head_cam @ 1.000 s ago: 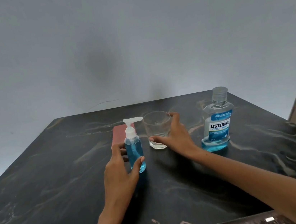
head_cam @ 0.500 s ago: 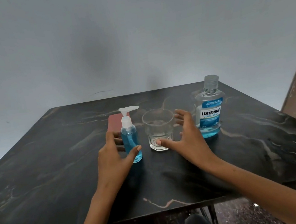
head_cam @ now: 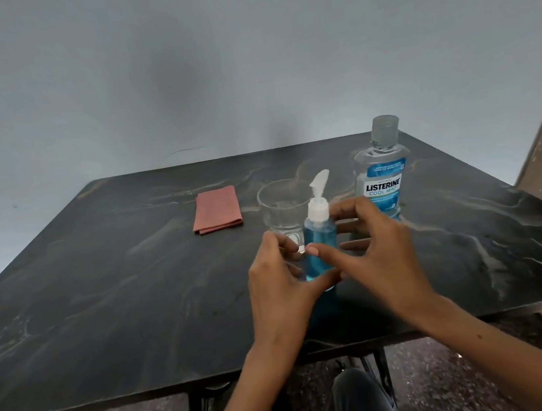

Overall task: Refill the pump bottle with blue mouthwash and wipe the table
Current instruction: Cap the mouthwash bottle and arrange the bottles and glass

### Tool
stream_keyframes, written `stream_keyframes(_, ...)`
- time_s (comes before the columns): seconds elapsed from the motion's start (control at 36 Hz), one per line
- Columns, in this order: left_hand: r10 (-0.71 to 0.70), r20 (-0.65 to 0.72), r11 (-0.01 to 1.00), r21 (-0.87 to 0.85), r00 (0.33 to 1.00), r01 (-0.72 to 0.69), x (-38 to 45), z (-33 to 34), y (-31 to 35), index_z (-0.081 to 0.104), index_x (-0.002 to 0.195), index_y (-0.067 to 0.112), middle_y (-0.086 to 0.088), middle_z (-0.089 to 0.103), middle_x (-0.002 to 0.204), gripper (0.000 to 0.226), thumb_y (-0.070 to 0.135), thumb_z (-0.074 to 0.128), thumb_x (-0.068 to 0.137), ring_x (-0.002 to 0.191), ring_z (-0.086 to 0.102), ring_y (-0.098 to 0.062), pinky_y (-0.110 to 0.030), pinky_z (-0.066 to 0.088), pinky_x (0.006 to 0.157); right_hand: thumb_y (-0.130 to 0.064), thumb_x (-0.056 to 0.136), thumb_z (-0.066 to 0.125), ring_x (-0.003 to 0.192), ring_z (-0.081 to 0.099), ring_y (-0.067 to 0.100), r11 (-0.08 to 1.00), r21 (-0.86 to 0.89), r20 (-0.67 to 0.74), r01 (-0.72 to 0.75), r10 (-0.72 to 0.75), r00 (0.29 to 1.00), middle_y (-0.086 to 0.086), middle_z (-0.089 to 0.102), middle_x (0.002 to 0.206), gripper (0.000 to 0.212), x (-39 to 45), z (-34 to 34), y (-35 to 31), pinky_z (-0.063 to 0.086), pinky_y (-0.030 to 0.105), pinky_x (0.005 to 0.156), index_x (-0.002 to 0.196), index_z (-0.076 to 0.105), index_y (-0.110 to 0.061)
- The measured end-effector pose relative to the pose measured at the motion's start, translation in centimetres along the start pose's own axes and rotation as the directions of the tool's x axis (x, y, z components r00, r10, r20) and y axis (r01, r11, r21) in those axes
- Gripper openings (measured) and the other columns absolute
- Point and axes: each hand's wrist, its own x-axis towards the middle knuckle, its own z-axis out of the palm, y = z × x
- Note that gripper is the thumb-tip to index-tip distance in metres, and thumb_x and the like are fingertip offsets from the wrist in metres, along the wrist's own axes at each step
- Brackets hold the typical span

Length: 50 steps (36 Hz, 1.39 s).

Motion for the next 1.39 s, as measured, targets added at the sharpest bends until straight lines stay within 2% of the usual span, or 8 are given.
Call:
stream_keyframes(0.25, -0.1, -0.077, 0.994, -0.055, 0.992, 0.096, 3.0, -2.3, -2.3, 0.043, 0.101, 0.028, 0.013, 0.056, 0.098, 0.087, 0.068, 0.076, 0.03, 0.082, 0.055, -0.002, -0.006, 0.043, 0.062, -0.019, 0.083, 0.068, 0.11, 0.05, -0.004, 0.998, 0.014, 0.157, -0.053, 0.05, 0.986, -0.027, 0.047, 0.118, 0.047, 1.6, -3.3, 2.0, 0.043, 0.001, 0.079, 0.111, 0.037, -0.04)
stream_keyframes(0.42, -0.164, 0.126, 0.979, -0.1, 0.978, 0.177, 5.9, -1.8, -3.8, 0.039, 0.128, 0.025, 0.009, 0.052, 0.12, 0.111, 0.058, 0.082, 0.031, 0.108, 0.053, -0.008, -0.011, 0.038, 0.079, -0.053, 0.06, 0.068, 0.105, 0.047, -0.004, 0.993, -0.054, 0.063, -0.106, 0.109, 0.992, -0.022, 0.04, 0.122, 0.08, 2.3, -2.4, 1.5, 0.04, 0.005, 0.083, 0.126, 0.025, -0.037)
stream_keyframes(0.64, -0.121, 0.175, 0.985, -0.097, 0.977, 0.14, 7.2, -1.4, -4.5, 0.048, 0.118, 0.027, 0.007, 0.064, 0.11, 0.083, 0.044, 0.088, 0.048, 0.095, 0.06, -0.001, -0.021, 0.051, 0.08, -0.014, 0.079, 0.072, 0.097, 0.051, -0.022, 1.0, -0.008, 0.129, -0.016, 0.017, 0.991, -0.049, 0.042, 0.107, 0.089, 3.1, -2.4, 2.4, 0.043, 0.007, 0.086, 0.137, 0.013, -0.047)
stream_keyframes(0.78, -0.12, 0.197, 0.988, -0.071, 0.973, 0.136, 6.8, -2.4, -5.1, 0.05, 0.111, 0.031, 0.008, 0.065, 0.103, 0.079, 0.051, 0.087, 0.044, 0.092, 0.062, -0.007, -0.018, 0.047, 0.074, -0.011, 0.085, 0.066, 0.113, 0.043, -0.009, 0.999, -0.04, 0.215, 0.032, -0.023, 0.976, -0.008, 0.038, 0.147, 0.081, 3.6, -2.9, 2.0, 0.043, 0.021, 0.095, 0.132, 0.016, -0.055)
stream_keyframes(0.97, -0.085, 0.222, 0.995, -0.031, 0.971, 0.094, 6.6, -3.3, -5.0, 0.048, 0.113, 0.041, 0.013, 0.063, 0.104, 0.078, 0.051, 0.087, 0.046, 0.099, 0.058, -0.001, -0.015, 0.041, 0.076, -0.032, 0.074, 0.076, 0.119, 0.053, 0.011, 0.994, -0.098, 0.245, 0.037, -0.012, 0.969, -0.004, 0.051, 0.137, 0.081, 4.1, -3.1, 1.7, 0.048, 0.035, 0.1, 0.128, 0.018, -0.049)
stream_keyframes(1.14, -0.035, 0.308, 0.99, -0.123, 0.951, 0.076, 6.8, -2.7, -4.4, 0.041, 0.13, 0.043, 0.015, 0.06, 0.125, 0.093, 0.056, 0.082, 0.048, 0.119, 0.052, -0.001, -0.026, 0.038, 0.102, -0.024, 0.075, 0.076, 0.126, 0.051, 0.021, 0.985, -0.161, 0.272, 0.064, -0.018, 0.962, 0.002, 0.047, 0.142, 0.082, 4.2, -2.9, 1.6, 0.046, 0.045, 0.102, 0.122, 0.017, -0.055)
stream_keyframes(1.25, -0.044, 0.333, 0.975, -0.19, 0.942, 0.113, 6.9, -2.8, -4.5, 0.046, 0.126, 0.039, 0.013, 0.064, 0.12, 0.086, 0.038, 0.089, 0.052, 0.117, 0.054, -0.002, -0.036, 0.04, 0.107, -0.02, 0.077, 0.075, 0.124, 0.05, 0.016, 0.985, -0.16, 0.283, 0.071, -0.023, 0.959, 0.001, 0.046, 0.142, 0.081, 4.4, -3.0, 2.1, 0.044, 0.033, 0.102, 0.123, 0.017, -0.055)
stream_keyframes(1.39, -0.052, 0.317, 0.974, -0.193, 0.947, 0.118, 6.7, -3.0, -4.6, 0.048, 0.116, 0.041, 0.015, 0.067, 0.11, 0.08, 0.04, 0.09, 0.049, 0.108, 0.059, 0.004, -0.03, 0.046, 0.1, -0.019, 0.077, 0.074, 0.095, 0.053, -0.023, 0.992, -0.098, 0.403, 0.077, -0.031, 0.915, -0.021, 0.054, 0.112, 0.082, 5.5, -3.9, 2.6, 0.04, -0.004, 0.075, 0.127, 0.017, -0.051)
